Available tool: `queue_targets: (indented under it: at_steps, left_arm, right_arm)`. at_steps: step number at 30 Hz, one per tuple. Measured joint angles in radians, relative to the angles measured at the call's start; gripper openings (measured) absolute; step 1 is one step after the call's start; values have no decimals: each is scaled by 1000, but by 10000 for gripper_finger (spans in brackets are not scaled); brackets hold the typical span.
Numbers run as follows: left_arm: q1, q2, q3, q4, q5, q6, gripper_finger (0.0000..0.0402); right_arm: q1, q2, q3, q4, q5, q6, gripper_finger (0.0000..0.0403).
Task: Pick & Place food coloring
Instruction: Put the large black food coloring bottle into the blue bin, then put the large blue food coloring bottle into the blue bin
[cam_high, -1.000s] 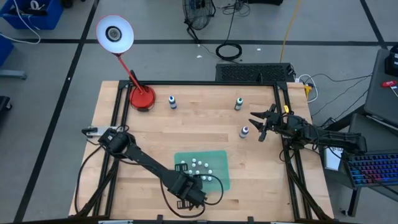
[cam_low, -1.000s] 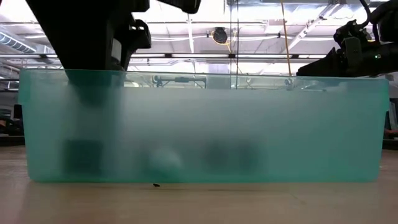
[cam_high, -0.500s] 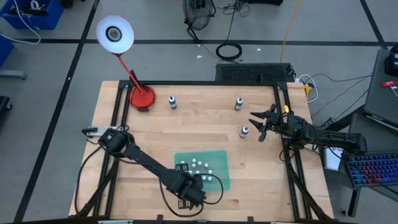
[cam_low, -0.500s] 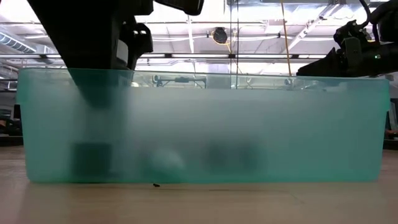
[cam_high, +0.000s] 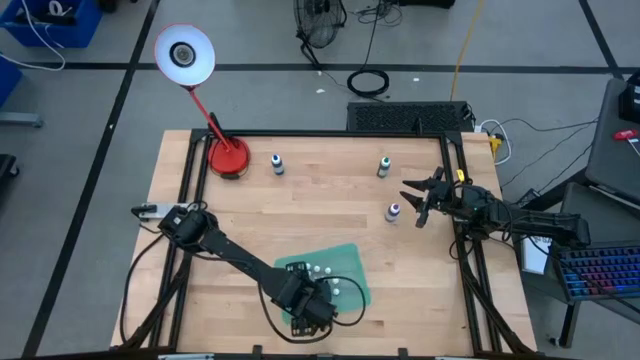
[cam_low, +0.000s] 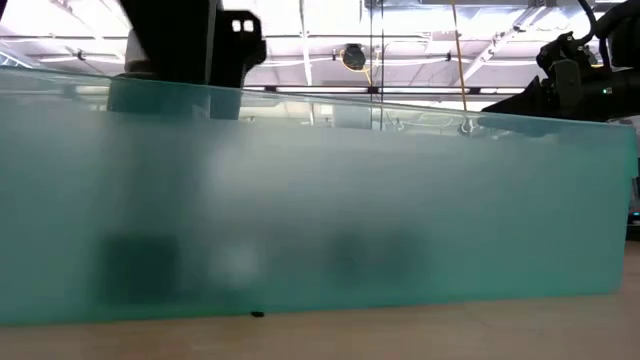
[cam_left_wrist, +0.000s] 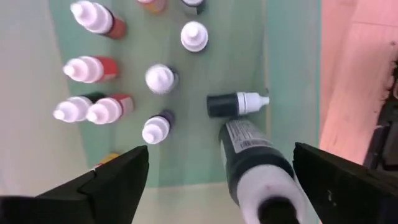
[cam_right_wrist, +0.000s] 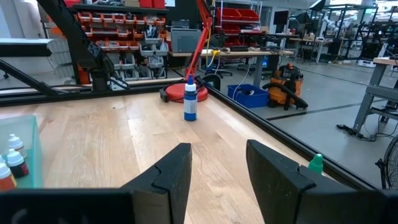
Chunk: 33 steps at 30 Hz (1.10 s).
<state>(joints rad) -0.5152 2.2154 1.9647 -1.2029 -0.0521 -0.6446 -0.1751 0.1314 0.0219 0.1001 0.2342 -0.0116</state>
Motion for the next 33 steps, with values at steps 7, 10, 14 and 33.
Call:
queue_targets:
  at_steps: [7,10,14,33]
  left_arm:
    - [2,0,120,-164,-121,6,394]
    - [-4,-2,186,-298,-267,-20,394]
    - [18,-26,210,-364,-378,-9,394]
    - [568,-403,-8,-332,-400,84,395]
  right_arm:
    - [0,0,0,0,0,0,141]
    - [0,0,0,0,0,0,141]
    - [0,0,0,0,0,0,141]
    - [0,8,0,0,0,0,141]
